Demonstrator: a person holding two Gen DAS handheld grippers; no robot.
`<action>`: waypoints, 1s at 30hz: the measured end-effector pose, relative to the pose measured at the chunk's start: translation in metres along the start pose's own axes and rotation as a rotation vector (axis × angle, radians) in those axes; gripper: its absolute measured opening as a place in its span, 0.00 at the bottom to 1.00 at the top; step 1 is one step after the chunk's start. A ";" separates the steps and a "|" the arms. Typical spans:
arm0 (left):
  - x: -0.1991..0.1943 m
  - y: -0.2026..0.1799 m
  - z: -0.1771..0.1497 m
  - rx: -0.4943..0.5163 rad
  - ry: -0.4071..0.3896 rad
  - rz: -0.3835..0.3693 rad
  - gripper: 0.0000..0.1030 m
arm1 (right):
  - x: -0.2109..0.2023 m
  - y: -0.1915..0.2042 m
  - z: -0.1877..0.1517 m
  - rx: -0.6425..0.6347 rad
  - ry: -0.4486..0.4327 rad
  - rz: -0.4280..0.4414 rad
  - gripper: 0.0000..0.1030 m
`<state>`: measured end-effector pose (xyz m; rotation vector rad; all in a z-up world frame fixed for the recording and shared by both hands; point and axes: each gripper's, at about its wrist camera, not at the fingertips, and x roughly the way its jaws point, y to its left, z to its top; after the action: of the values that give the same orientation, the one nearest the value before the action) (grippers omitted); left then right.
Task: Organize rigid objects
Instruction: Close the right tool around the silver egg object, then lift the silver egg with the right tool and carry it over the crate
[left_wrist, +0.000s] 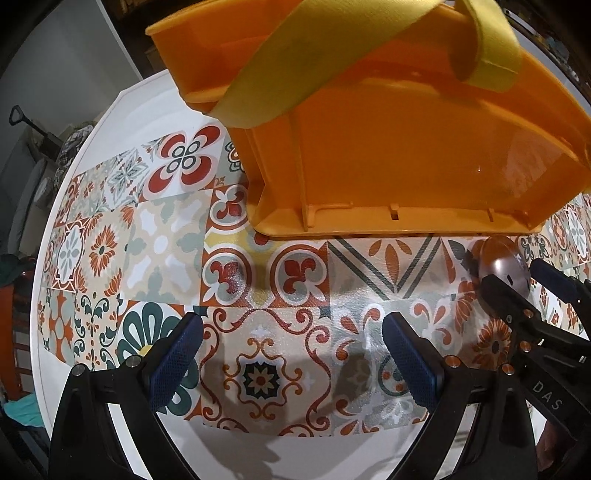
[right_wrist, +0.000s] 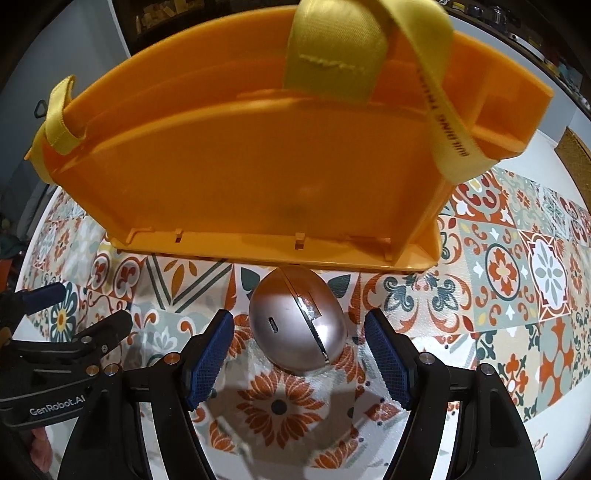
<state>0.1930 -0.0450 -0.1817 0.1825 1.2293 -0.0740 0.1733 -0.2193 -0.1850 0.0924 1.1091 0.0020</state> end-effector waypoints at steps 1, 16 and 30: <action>0.001 0.000 0.000 -0.001 0.002 0.000 0.96 | 0.003 0.003 0.000 0.000 0.001 0.001 0.71; 0.006 -0.001 0.004 0.009 -0.003 0.003 0.96 | 0.022 0.012 0.002 -0.016 0.027 -0.019 0.56; -0.021 -0.002 -0.006 0.022 -0.050 -0.014 0.96 | -0.016 0.012 -0.010 -0.019 -0.009 -0.022 0.56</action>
<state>0.1801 -0.0467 -0.1644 0.1897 1.1801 -0.1040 0.1575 -0.2076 -0.1747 0.0625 1.1012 -0.0077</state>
